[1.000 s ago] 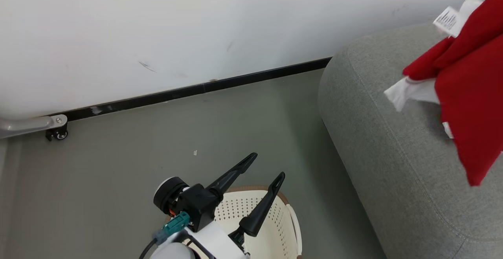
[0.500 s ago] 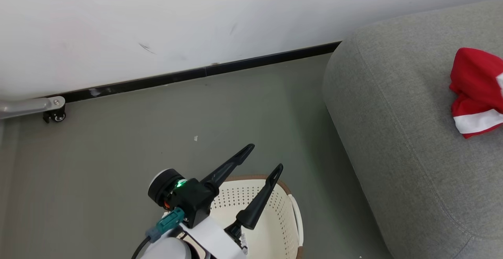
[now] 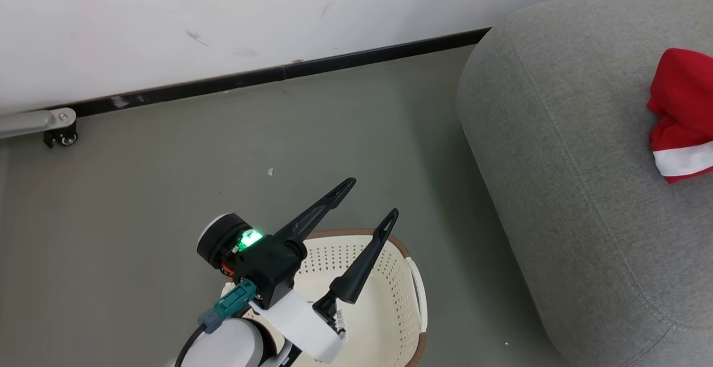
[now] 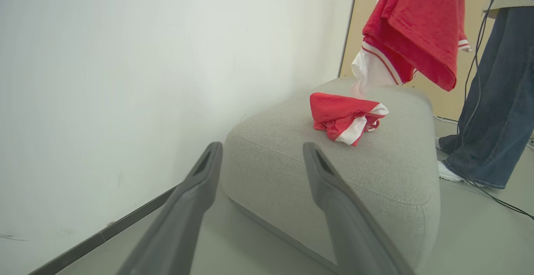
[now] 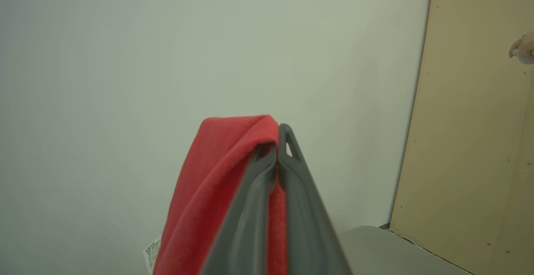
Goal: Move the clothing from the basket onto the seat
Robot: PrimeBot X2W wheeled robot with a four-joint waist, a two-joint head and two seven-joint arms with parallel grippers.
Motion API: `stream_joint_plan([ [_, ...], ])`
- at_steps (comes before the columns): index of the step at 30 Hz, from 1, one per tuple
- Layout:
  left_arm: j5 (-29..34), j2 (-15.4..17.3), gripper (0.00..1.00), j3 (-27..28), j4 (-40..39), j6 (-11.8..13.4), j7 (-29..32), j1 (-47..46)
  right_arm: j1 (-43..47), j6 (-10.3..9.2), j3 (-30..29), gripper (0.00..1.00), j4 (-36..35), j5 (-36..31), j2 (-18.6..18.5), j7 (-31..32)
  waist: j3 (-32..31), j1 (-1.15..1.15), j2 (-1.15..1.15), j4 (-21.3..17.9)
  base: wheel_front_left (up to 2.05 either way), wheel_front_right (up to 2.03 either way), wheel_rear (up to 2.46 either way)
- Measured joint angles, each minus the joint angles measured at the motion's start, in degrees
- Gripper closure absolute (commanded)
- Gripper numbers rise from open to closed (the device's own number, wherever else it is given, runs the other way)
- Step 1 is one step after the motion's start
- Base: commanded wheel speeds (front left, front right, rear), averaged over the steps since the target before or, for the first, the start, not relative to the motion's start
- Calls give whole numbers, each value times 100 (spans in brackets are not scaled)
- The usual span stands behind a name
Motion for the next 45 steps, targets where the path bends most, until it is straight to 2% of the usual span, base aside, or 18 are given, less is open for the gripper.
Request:
stream_joint_plan([
  [7,69,27,0,-19,-167,49,133,-51,231,-1,-445,100,715,-215,40,-196,204,0,0,81,0,0,0],
  [16,152,80,0,-115,-348,51,359,-142,717,-1,-591,100,1505,-483,791,-359,451,0,0,221,0,0,0],
  [28,166,77,0,-194,-488,49,497,-281,826,-1,-664,100,2338,-1132,973,-471,752,0,0,388,0,0,0],
  [39,168,83,0,-176,-489,49,503,-299,827,0,-750,100,2705,-1619,1136,-537,890,0,0,499,0,0,0],
  [40,168,85,0,-168,-487,49,503,-299,827,0,-767,97,2751,-1661,1136,-537,902,0,0,502,0,0,0],
  [43,167,104,0,-136,-463,49,501,-300,828,0,-794,51,2877,-1725,1181,-544,919,0,0,492,0,0,0],
  [44,167,108,0,-124,-457,49,500,-300,828,0,-794,18,2903,-1725,1200,-544,922,0,0,484,0,0,0],
  [45,167,109,0,-116,-447,49,497,-300,828,0,-797,0,2909,-1730,1217,-545,924,0,0,475,0,0,0],
])
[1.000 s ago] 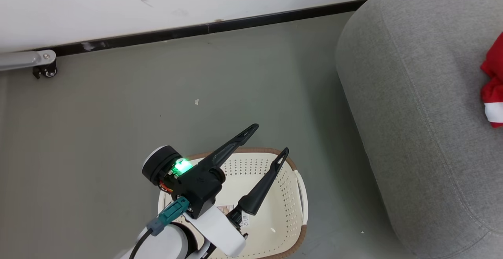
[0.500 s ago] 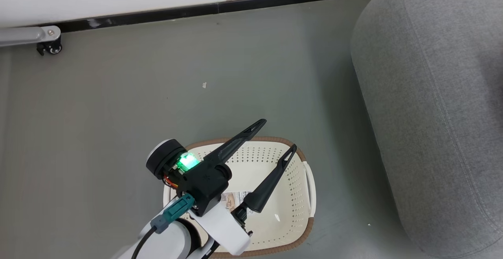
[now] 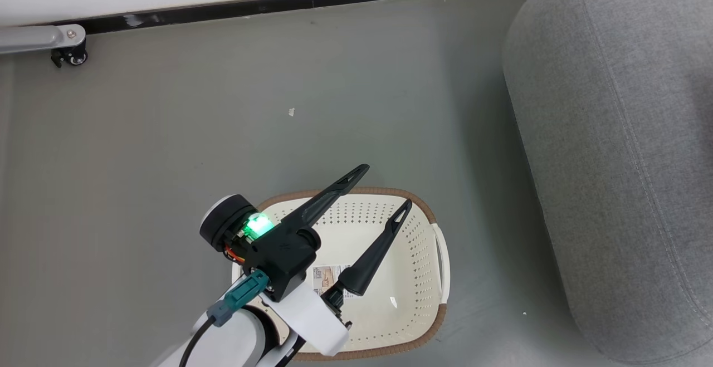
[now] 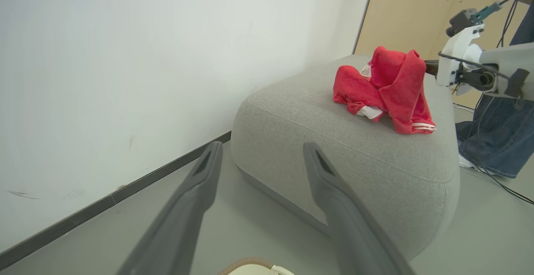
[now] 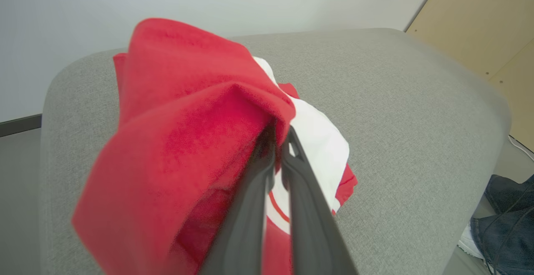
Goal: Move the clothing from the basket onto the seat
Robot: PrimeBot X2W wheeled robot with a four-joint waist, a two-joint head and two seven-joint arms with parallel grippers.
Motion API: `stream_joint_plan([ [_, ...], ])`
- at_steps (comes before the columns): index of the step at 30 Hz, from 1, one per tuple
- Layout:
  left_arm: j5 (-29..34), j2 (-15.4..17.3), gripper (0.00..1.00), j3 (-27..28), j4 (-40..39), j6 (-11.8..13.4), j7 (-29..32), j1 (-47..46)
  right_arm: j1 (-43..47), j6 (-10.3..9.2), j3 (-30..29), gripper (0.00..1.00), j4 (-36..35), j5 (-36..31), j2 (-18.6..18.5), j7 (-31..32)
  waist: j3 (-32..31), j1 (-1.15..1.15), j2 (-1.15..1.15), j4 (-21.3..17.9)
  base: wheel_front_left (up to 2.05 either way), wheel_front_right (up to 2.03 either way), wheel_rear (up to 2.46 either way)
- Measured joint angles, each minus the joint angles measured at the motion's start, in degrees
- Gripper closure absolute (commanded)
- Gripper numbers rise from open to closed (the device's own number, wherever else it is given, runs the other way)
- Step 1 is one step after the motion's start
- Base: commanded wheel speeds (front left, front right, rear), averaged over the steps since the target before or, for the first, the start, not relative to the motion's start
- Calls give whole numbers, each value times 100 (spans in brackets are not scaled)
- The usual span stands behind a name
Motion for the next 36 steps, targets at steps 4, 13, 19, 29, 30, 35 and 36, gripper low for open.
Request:
stream_joint_plan([
  [4,-1,-1,0,25,35,0,-48,0,0,0,-1,0,-12,-52,58,-8,-5,0,0,-49,0,0,0],
  [13,-15,-10,0,85,133,0,-164,0,110,0,-180,0,-93,-36,70,-69,-54,0,0,-204,0,0,0],
  [19,-21,-13,0,118,172,0,-259,1,254,0,-281,0,-203,100,71,-108,-117,0,0,-321,0,0,0],
  [29,-88,41,0,346,337,68,-447,18,497,0,-268,0,-987,331,211,-110,-281,0,0,-491,0,0,0],
  [30,-103,49,0,382,356,104,-468,30,496,0,-198,0,-1069,377,241,-110,-305,0,0,-500,0,0,0],
  [35,-151,58,0,543,468,181,-586,73,495,-1,265,0,-1521,471,445,-122,-429,0,0,-522,0,0,0],
  [36,-171,57,0,576,487,209,-610,93,496,0,380,0,-1601,483,477,-123,-457,0,0,-520,0,0,0],
])
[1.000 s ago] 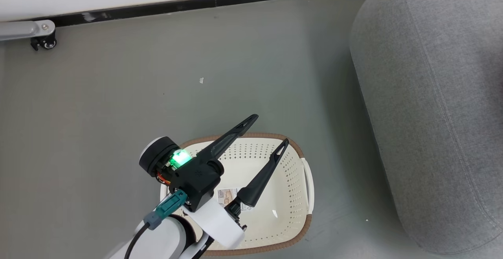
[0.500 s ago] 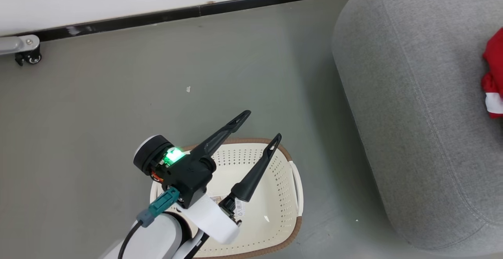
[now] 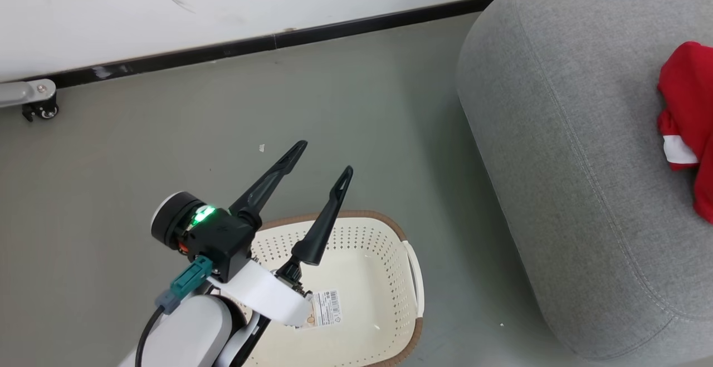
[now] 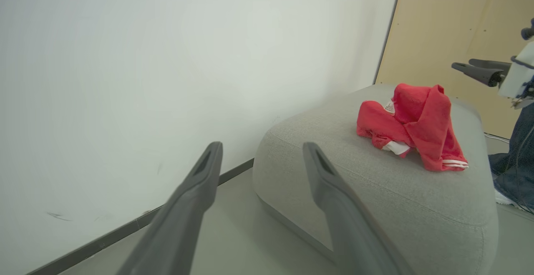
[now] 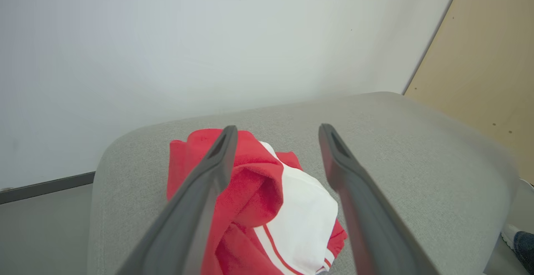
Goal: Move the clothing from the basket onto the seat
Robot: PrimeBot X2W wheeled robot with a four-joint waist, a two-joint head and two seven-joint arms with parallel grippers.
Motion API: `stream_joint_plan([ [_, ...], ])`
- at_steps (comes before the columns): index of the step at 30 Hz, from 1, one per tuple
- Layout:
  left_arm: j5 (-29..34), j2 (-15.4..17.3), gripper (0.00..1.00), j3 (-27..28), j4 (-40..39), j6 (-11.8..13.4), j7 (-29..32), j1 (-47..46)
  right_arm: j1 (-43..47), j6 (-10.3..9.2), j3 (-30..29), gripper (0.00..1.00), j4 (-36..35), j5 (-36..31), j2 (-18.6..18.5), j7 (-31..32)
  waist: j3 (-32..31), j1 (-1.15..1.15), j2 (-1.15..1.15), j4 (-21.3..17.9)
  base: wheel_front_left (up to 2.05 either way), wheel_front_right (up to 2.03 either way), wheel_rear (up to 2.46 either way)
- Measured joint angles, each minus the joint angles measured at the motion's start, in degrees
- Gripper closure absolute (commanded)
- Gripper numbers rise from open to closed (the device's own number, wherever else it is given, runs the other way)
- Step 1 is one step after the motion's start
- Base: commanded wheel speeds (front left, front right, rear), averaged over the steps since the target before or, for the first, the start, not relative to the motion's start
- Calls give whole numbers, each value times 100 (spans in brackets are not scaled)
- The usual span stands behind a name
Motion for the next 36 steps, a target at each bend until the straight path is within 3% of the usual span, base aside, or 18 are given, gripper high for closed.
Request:
stream_joint_plan([
  [9,-73,23,0,302,208,205,-230,303,-3,-1,1244,0,-681,156,385,-2,-270,0,0,145,0,0,0],
  [21,-310,22,0,836,550,650,-430,800,2,-1,2537,0,-808,548,871,-2,-570,0,0,478,0,0,0],
  [28,-359,-3,0,1150,705,926,-497,1106,215,-1,2926,0,-858,715,1198,-2,-744,0,0,673,0,0,0],
  [36,-455,-20,0,1423,920,1063,-552,1366,395,-1,3231,0,-927,847,1388,-2,-922,0,0,837,0,0,0],
])
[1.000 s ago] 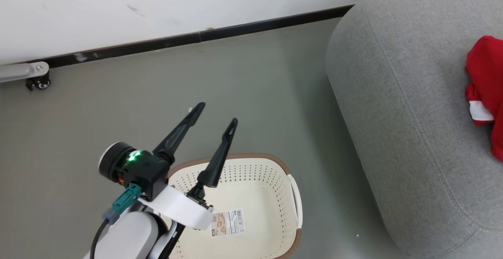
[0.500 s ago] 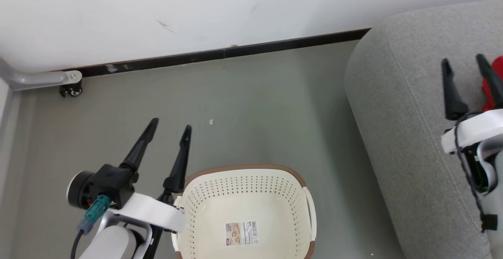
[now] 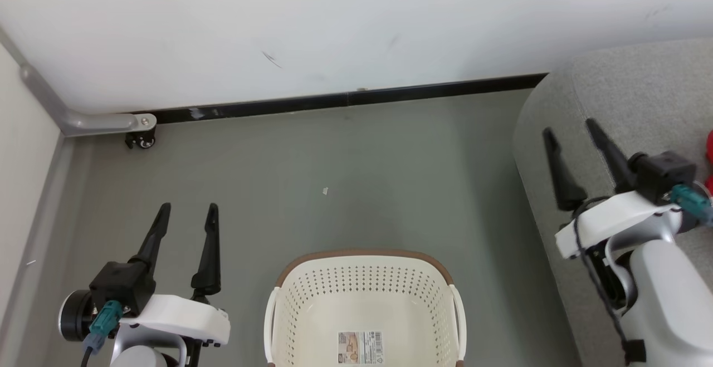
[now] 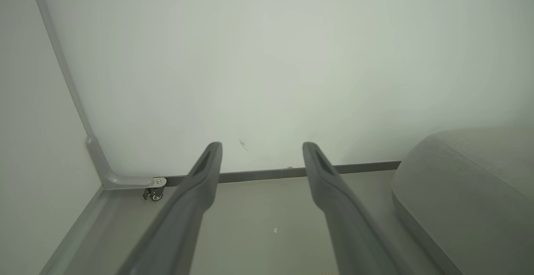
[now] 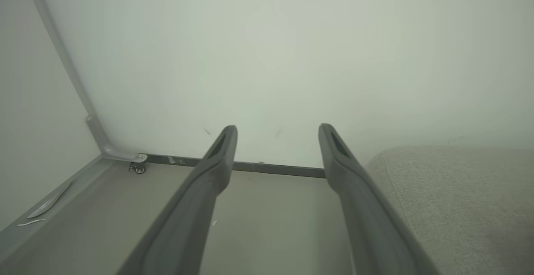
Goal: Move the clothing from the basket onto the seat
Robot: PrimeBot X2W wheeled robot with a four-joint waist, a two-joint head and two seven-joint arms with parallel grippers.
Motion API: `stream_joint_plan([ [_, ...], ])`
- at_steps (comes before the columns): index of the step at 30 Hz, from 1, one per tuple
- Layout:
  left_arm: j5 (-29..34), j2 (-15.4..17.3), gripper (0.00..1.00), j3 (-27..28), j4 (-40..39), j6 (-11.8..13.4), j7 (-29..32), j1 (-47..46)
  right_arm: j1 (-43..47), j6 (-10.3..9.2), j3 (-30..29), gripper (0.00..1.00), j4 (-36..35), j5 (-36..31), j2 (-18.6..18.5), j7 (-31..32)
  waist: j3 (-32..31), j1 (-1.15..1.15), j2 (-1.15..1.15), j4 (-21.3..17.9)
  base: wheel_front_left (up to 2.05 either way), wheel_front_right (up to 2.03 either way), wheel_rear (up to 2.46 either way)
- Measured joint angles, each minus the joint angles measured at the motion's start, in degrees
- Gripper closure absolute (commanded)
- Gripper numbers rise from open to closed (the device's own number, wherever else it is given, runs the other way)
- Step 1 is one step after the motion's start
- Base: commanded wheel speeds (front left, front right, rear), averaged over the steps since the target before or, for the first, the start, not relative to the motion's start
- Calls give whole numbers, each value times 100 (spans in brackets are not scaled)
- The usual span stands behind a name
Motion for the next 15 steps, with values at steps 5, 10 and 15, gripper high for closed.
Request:
stream_joint_plan([
  [5,2,-11,0,142,112,125,-4,131,221,0,201,0,-93,21,123,0,-144,0,0,90,0,0,0],
  [10,2,-37,0,227,215,240,-46,313,514,0,354,0,-118,62,212,0,-302,0,0,165,0,0,0],
  [15,10,-98,0,324,305,331,-46,478,793,0,396,0,-149,101,243,0,-460,0,0,230,0,0,0],
])
